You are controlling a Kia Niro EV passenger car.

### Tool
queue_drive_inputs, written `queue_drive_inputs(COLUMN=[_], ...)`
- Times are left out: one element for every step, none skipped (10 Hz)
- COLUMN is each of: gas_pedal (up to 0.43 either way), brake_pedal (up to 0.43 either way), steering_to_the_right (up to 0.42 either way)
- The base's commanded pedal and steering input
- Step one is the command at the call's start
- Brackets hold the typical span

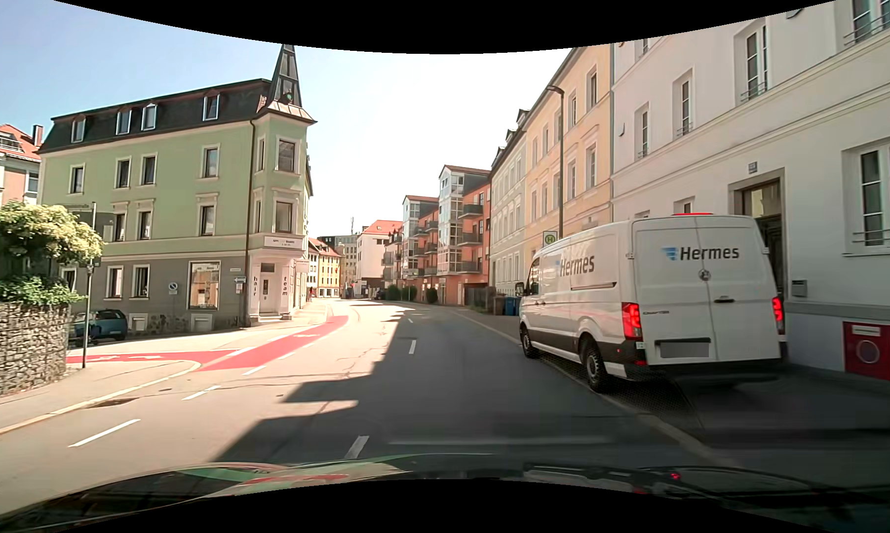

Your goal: Follow the waypoints while adhering to traffic rules and regulations

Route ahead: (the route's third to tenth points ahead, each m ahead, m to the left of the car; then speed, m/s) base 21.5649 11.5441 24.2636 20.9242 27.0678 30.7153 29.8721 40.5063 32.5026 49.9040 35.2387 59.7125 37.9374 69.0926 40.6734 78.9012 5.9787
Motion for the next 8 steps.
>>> queue_drive_inputs(gas_pedal=[0.0,0.0,0.0,0.0,0.0,0.0,0.0,0.0], brake_pedal=[0.0,0.0,0.0,0.0,0.0,0.0,0.0,0.0], steering_to_the_right=[-0.065,-0.084,-0.098,-0.104,-0.111,-0.12,-0.13,-0.14])
